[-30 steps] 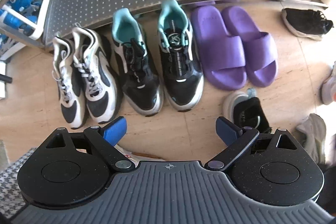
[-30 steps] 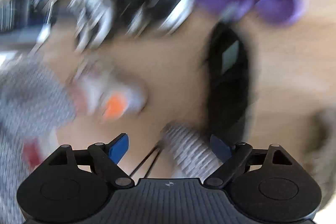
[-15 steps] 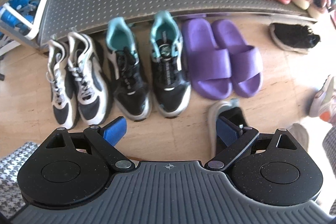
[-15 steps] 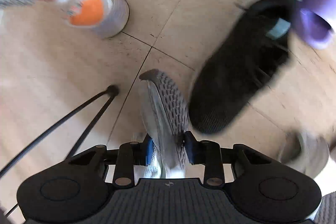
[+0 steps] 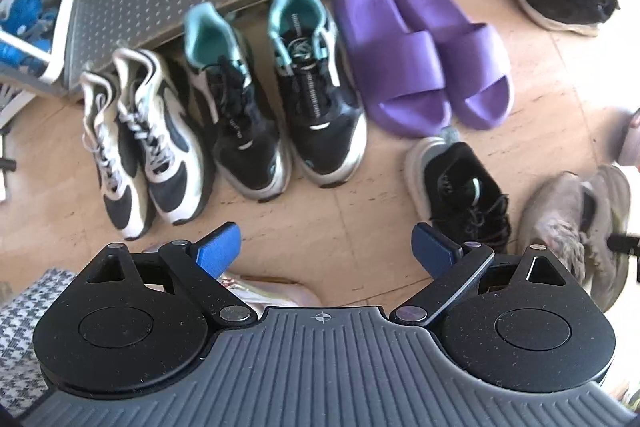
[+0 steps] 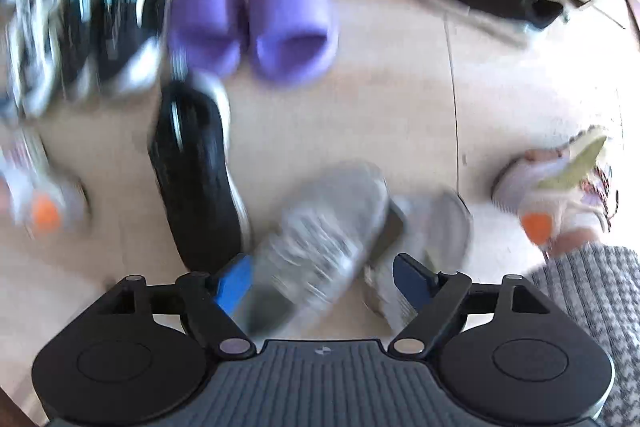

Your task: Organize scattered shoes

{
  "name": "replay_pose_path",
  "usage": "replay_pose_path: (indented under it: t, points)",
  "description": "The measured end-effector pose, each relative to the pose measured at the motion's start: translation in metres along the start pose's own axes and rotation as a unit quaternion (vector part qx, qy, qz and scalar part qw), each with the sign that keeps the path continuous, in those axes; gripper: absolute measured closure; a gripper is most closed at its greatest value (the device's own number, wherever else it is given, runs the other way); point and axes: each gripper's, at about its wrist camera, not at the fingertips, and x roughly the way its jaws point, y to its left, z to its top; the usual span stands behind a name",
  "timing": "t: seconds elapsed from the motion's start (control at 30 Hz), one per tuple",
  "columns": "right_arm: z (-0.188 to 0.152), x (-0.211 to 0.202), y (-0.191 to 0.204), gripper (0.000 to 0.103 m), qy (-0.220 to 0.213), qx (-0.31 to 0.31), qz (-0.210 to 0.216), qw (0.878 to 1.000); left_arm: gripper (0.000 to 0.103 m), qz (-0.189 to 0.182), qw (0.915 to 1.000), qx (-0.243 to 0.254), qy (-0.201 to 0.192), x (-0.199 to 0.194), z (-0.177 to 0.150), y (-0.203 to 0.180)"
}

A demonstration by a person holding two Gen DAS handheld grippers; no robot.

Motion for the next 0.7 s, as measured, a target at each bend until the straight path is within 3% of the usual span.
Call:
replay_pose_path:
  t: [0.1, 0.17, 0.33, 0.43, 0.5, 0.57, 0.63, 0.7]
  points:
    - [0.017, 0.018, 0.006, 0.034, -0.013, 0.049, 0.064, 0.997, 0.007, 0.005, 0.9999, -0.013, -0.005, 0.000, 0.003, 0.004]
    - [0.022, 0.038, 0.017, 0.041, -0.017, 0.070, 0.084, 0.994, 0.007, 0.004, 0.9998, -0.020, -0.009, -0.001, 0.005, 0.006]
    - [0.039, 0.086, 0.035, 0.033, -0.003, 0.113, 0.097, 0.989, 0.007, 0.010, 0.9987, -0.049, -0.012, 0.001, 0.010, 0.023]
    - [0.036, 0.121, 0.031, 0.026, 0.043, 0.159, 0.083, 0.983, 0.007, 0.018, 0.9975, -0.068, -0.009, 0.004, 0.012, 0.036]
    - [0.023, 0.143, 0.024, 0.024, 0.078, 0.238, 0.087, 0.964, 0.007, 0.024, 0.9971, -0.072, -0.007, 0.007, 0.012, 0.042]
    - [0.014, 0.152, 0.023, 0.036, 0.094, 0.301, 0.124, 0.941, 0.007, 0.031, 0.9974, -0.065, -0.002, 0.011, 0.012, 0.044]
    - [0.014, 0.150, 0.031, 0.044, 0.099, 0.287, 0.127, 0.944, 0.007, 0.026, 0.9978, -0.061, 0.001, 0.013, 0.012, 0.043]
    - [0.011, 0.145, 0.037, 0.049, 0.111, 0.324, 0.134, 0.930, 0.007, 0.020, 0.9982, -0.057, 0.003, 0.014, 0.011, 0.042]
